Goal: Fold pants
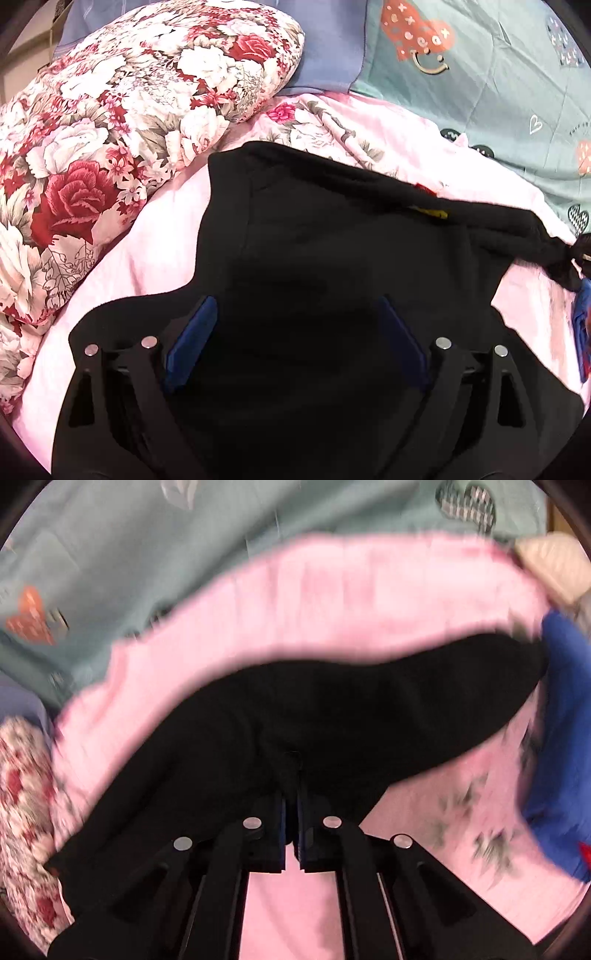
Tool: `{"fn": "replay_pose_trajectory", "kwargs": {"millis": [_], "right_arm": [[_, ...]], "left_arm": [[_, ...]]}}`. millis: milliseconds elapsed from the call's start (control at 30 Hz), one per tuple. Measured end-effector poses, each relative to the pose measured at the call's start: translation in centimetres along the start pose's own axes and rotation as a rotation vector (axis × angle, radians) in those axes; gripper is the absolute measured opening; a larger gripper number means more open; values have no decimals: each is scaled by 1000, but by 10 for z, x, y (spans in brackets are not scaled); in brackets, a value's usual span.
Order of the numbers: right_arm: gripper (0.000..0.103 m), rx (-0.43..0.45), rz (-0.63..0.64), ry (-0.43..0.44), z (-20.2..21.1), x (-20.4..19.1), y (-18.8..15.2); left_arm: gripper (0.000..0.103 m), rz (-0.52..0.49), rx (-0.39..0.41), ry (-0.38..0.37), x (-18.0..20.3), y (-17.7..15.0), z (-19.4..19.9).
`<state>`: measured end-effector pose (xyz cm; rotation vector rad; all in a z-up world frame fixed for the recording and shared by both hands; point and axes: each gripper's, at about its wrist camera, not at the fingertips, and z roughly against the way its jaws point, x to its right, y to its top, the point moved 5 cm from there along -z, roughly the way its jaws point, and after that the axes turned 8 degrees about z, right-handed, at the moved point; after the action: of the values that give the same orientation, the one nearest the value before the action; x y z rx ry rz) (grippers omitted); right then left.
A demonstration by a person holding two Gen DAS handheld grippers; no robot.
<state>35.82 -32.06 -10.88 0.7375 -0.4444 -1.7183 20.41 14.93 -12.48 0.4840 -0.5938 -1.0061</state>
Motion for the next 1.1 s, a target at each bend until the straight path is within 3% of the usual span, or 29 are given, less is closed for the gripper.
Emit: {"fn": "replay_pose_trajectory", "kwargs": {"millis": [33,67,100,133,167,200,267,333,400,467,533,633,833,867,900,967,1000,1100], "right_arm": [[5,35,-5,-59,3,4,6],[16,2,5,-152,-4,7,7],[58,-166,53,-280,-26,9,0],[63,-276,100,-327,-41,7,-4],[60,-273,129,-341,-40,3,-4],[60,-195,140,-322,-26,-5,0],[62,-83,170,-241,2,-29,6],[66,-82,259,12,14,-78,-1],[66,-152,377,211,16,-125,-21],[66,-237,496,332,12,-166,-48],[66,-339,481,478,5,-199,-77],[66,-422,421,565,-8,-234,-99],[63,-398,443,514,-21,-270,-111],[46,-399,436,509,-26,-274,-112],[10,-402,424,487,-31,-278,-112],[5,-356,399,494,-29,-285,-100],[4,-284,403,481,-25,-289,-85],[3,-176,424,409,-35,-301,-54]], "left_arm": [[90,1,-2,1,0,0,-1],[90,-2,-2,5,-1,0,-1],[90,-4,-3,5,-1,0,-1],[90,0,-8,-3,-1,1,2],[90,12,-6,-15,-3,3,6],[90,25,3,-23,-5,6,11],[90,41,32,-23,-12,14,23],[90,40,62,-12,-21,24,35],[90,58,97,14,-34,35,42],[91,80,121,60,-49,43,42],[91,97,118,72,-58,45,37],[91,126,95,72,-69,42,26],[91,154,34,40,-74,35,16],[91,152,32,44,-74,34,15],[91,157,27,44,-75,34,14],[91,170,7,30,-75,32,10],[91,174,-8,21,-74,31,8],[91,150,-12,39,-70,30,2]]}}
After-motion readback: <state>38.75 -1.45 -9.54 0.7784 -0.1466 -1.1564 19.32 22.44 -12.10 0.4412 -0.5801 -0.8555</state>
